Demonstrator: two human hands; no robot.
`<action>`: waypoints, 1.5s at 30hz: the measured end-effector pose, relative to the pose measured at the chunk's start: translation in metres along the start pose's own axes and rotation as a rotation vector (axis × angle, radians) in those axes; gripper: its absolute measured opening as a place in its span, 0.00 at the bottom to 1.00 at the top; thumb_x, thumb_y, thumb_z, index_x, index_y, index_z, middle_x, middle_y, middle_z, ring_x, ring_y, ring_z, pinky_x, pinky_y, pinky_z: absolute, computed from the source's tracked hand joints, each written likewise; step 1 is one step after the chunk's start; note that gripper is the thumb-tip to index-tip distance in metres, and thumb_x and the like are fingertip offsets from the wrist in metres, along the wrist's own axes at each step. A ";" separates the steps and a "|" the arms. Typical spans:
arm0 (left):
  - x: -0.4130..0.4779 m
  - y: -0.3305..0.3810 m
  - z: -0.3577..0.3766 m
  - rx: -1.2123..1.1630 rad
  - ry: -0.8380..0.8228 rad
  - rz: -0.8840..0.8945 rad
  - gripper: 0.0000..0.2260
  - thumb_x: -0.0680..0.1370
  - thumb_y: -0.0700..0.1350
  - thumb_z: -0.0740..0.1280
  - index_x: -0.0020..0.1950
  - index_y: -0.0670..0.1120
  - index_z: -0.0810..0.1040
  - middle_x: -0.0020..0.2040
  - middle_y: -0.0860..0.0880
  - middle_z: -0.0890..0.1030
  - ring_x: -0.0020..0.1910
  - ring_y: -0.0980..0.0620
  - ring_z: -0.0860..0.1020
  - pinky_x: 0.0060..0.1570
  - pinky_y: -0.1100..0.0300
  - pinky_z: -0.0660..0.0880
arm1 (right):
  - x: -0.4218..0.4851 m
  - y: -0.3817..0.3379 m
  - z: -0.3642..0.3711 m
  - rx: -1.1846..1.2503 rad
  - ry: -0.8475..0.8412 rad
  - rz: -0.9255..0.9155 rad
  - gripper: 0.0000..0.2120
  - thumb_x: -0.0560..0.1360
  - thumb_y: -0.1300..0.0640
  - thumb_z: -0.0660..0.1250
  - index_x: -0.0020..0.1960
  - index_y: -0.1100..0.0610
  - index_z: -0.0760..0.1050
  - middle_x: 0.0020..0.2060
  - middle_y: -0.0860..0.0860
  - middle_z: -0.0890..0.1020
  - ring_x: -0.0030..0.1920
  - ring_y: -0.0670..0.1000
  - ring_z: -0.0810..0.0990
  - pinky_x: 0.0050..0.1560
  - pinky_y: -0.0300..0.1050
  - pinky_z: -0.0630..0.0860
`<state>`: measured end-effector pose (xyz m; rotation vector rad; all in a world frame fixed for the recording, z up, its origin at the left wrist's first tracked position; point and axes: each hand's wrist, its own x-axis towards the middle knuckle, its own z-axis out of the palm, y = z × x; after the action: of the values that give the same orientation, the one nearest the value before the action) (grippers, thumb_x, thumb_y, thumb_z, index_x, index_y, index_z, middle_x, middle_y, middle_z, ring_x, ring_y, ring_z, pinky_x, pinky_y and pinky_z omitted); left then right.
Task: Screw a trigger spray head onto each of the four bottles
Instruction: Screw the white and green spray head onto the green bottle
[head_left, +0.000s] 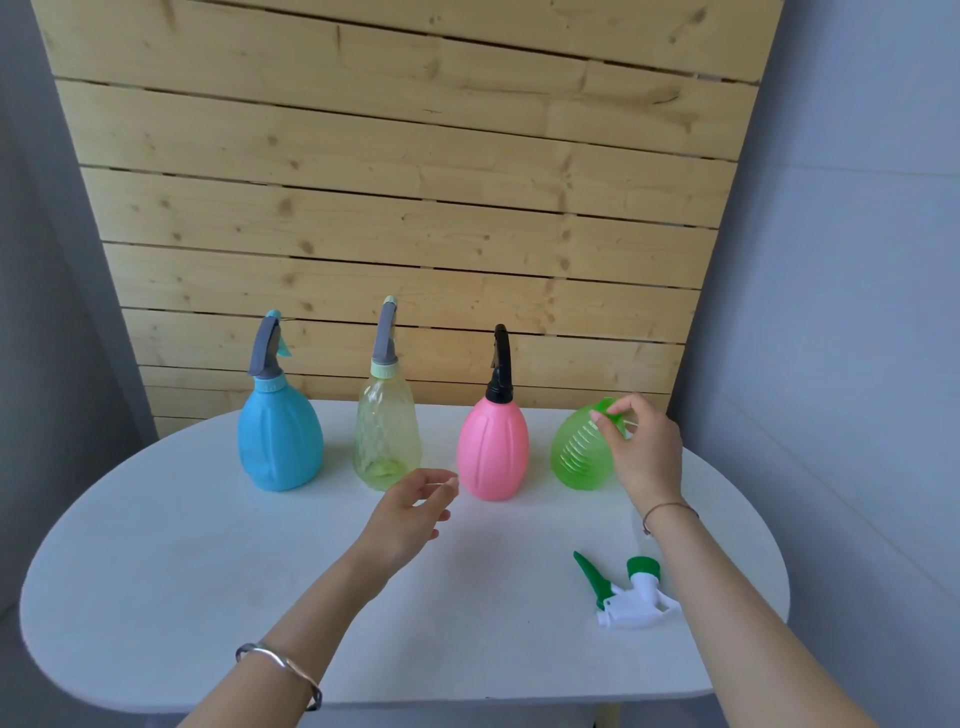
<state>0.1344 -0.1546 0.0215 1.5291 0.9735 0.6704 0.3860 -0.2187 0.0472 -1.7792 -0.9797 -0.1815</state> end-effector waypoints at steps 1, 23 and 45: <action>-0.001 0.001 0.001 -0.001 -0.002 0.010 0.06 0.79 0.50 0.62 0.54 0.53 0.76 0.57 0.49 0.80 0.49 0.55 0.80 0.46 0.63 0.76 | 0.000 -0.004 -0.003 0.014 0.007 -0.007 0.08 0.72 0.54 0.72 0.42 0.57 0.76 0.38 0.48 0.80 0.47 0.56 0.80 0.41 0.48 0.73; -0.049 0.004 0.039 0.190 -0.158 0.359 0.30 0.58 0.67 0.76 0.56 0.70 0.68 0.53 0.64 0.79 0.53 0.71 0.75 0.44 0.75 0.73 | -0.062 -0.046 -0.064 0.545 -0.510 0.185 0.07 0.69 0.58 0.75 0.38 0.57 0.77 0.38 0.49 0.86 0.41 0.46 0.84 0.47 0.40 0.81; -0.048 -0.008 0.027 0.231 -0.094 0.304 0.33 0.59 0.65 0.75 0.61 0.60 0.68 0.53 0.62 0.78 0.51 0.70 0.75 0.41 0.74 0.72 | -0.087 0.030 -0.080 -0.251 -0.842 0.029 0.18 0.65 0.51 0.78 0.52 0.53 0.80 0.52 0.48 0.78 0.53 0.48 0.77 0.51 0.36 0.72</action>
<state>0.1314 -0.2094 0.0139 1.9200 0.7743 0.7091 0.3753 -0.3355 0.0144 -2.1398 -1.5622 0.5310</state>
